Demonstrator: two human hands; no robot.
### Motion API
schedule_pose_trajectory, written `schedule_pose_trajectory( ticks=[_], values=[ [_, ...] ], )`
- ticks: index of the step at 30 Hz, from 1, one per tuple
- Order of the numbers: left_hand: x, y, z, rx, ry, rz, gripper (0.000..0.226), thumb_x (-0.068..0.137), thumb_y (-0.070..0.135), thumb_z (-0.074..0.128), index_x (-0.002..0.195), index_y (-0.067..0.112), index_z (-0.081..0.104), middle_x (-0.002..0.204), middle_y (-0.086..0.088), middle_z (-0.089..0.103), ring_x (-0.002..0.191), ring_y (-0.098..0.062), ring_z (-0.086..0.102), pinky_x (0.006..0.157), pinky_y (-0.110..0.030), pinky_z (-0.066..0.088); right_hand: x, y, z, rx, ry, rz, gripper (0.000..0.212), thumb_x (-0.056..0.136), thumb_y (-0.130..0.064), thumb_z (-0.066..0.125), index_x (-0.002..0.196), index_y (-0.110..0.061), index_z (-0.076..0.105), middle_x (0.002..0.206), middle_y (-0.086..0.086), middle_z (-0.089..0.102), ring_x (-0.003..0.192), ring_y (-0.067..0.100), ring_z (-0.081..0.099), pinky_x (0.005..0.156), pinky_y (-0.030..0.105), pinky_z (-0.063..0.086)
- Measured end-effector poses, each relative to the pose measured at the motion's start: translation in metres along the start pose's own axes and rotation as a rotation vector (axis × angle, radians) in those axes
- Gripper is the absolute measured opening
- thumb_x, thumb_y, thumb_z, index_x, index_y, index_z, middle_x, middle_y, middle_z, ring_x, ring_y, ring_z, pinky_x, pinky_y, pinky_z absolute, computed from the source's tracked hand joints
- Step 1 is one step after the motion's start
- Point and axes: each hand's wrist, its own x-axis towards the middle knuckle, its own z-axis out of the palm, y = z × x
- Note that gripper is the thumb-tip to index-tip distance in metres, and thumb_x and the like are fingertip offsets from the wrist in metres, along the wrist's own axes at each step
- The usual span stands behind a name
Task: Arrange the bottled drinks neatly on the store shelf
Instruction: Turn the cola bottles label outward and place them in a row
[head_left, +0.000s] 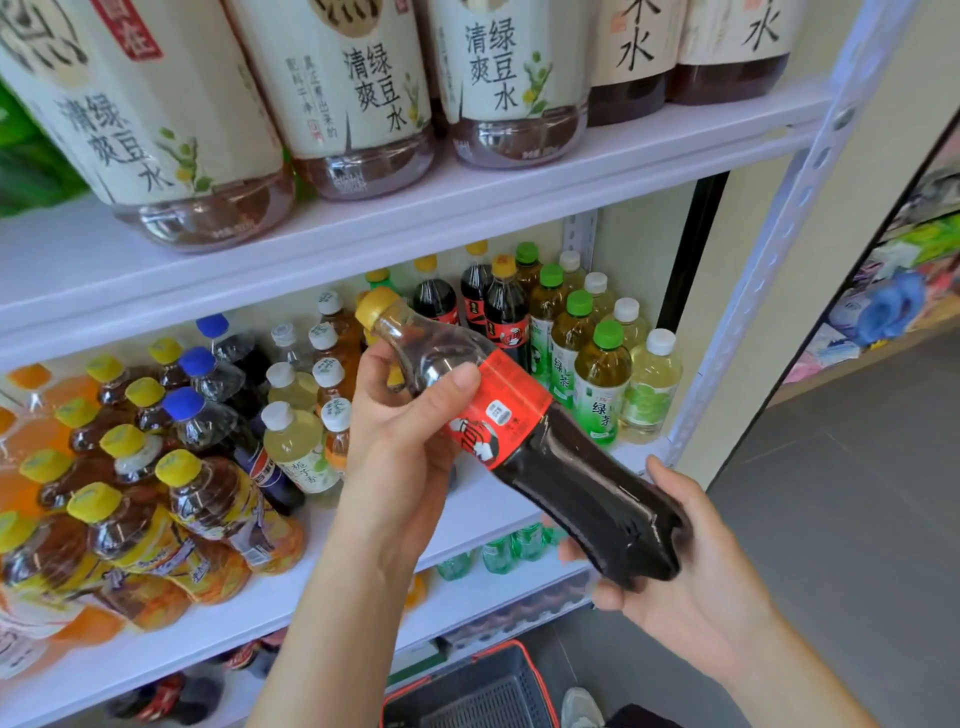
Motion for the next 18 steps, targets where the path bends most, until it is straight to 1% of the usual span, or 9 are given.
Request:
schedule_pose_trajectory(
  ticks=[1,3,5,6,10,12,14,16,18],
  values=[
    [0.001,0.0,0.001,0.034,0.039,0.022,0.067,0.06,0.015,0.083,0.118,0.013,0.049,0.089,0.0,0.073,0.075,-0.017,0.07,0.065,-0.032,0.058,0.001,0.0,-0.002,-0.021,0.048,-0.079,0.062,0.054,-0.046,0.091,0.105,-0.016,0.074,0.098,0.018,0.07,0.076,0.028,0.069,0.052,0.033,0.054],
    [0.003,0.0,0.0,0.109,0.121,0.066,0.061,0.064,0.014,0.087,0.113,0.018,0.052,0.087,0.001,0.073,0.075,-0.017,0.071,0.066,-0.032,0.058,0.001,-0.001,-0.004,-0.131,0.103,-0.201,0.045,0.063,-0.026,0.086,0.104,-0.021,0.068,0.098,0.015,0.068,0.077,0.026,0.068,0.062,0.038,0.058],
    [0.005,0.0,-0.003,0.151,0.184,0.084,0.059,0.063,0.017,0.089,0.108,0.022,0.053,0.091,-0.001,0.073,0.079,-0.02,0.071,0.07,-0.036,0.058,-0.001,-0.002,-0.006,-0.224,0.116,-0.263,0.045,0.068,-0.008,0.076,0.107,-0.025,0.063,0.1,0.015,0.069,0.081,0.027,0.069,0.071,0.038,0.059],
    [0.005,-0.001,-0.004,0.158,0.203,0.075,0.061,0.061,0.02,0.09,0.108,0.022,0.052,0.092,-0.001,0.074,0.081,-0.021,0.072,0.071,-0.037,0.058,-0.002,-0.003,-0.008,-0.251,0.119,-0.279,0.049,0.066,-0.006,0.077,0.108,-0.025,0.062,0.101,0.016,0.07,0.083,0.028,0.069,0.073,0.037,0.059],
    [0.007,0.0,-0.012,0.195,0.196,-0.002,0.058,0.069,0.032,0.087,0.111,0.029,0.047,0.09,0.006,0.075,0.078,-0.018,0.074,0.066,-0.038,0.059,-0.005,-0.006,-0.008,-0.319,0.162,-0.329,0.049,0.063,-0.008,0.084,0.107,-0.021,0.065,0.105,0.023,0.07,0.085,0.031,0.07,0.065,0.035,0.059],
    [0.009,0.003,-0.02,0.183,0.183,-0.055,0.046,0.075,0.037,0.078,0.108,0.028,0.048,0.091,0.004,0.075,0.079,-0.016,0.072,0.07,-0.043,0.059,-0.004,-0.008,-0.007,-0.339,0.183,-0.348,0.038,0.071,-0.008,0.075,0.106,-0.02,0.066,0.105,0.026,0.07,0.082,0.033,0.07,0.061,0.033,0.059],
    [0.01,0.005,-0.026,0.126,0.141,-0.094,0.038,0.077,0.032,0.071,0.106,0.024,0.049,0.096,-0.001,0.073,0.083,-0.019,0.07,0.074,-0.047,0.057,-0.003,-0.011,-0.005,-0.337,0.211,-0.355,0.033,0.072,-0.019,0.072,0.105,-0.018,0.066,0.103,0.027,0.071,0.08,0.041,0.07,0.054,0.031,0.058],
    [0.009,0.005,-0.03,0.071,0.092,-0.106,0.038,0.077,0.023,0.069,0.109,0.021,0.049,0.099,-0.004,0.071,0.085,-0.021,0.069,0.074,-0.045,0.056,-0.002,-0.015,-0.002,-0.341,0.228,-0.345,0.039,0.072,-0.03,0.07,0.107,-0.013,0.062,0.099,0.028,0.071,0.079,0.049,0.07,0.047,0.029,0.056],
    [0.006,0.003,-0.032,0.032,0.039,-0.117,0.041,0.077,0.018,0.07,0.113,0.02,0.05,0.102,-0.006,0.07,0.089,-0.024,0.068,0.077,-0.046,0.054,-0.002,-0.016,-0.001,-0.35,0.235,-0.316,0.049,0.074,-0.036,0.066,0.109,-0.004,0.057,0.092,0.027,0.072,0.069,0.045,0.071,0.042,0.026,0.052]
  ],
)
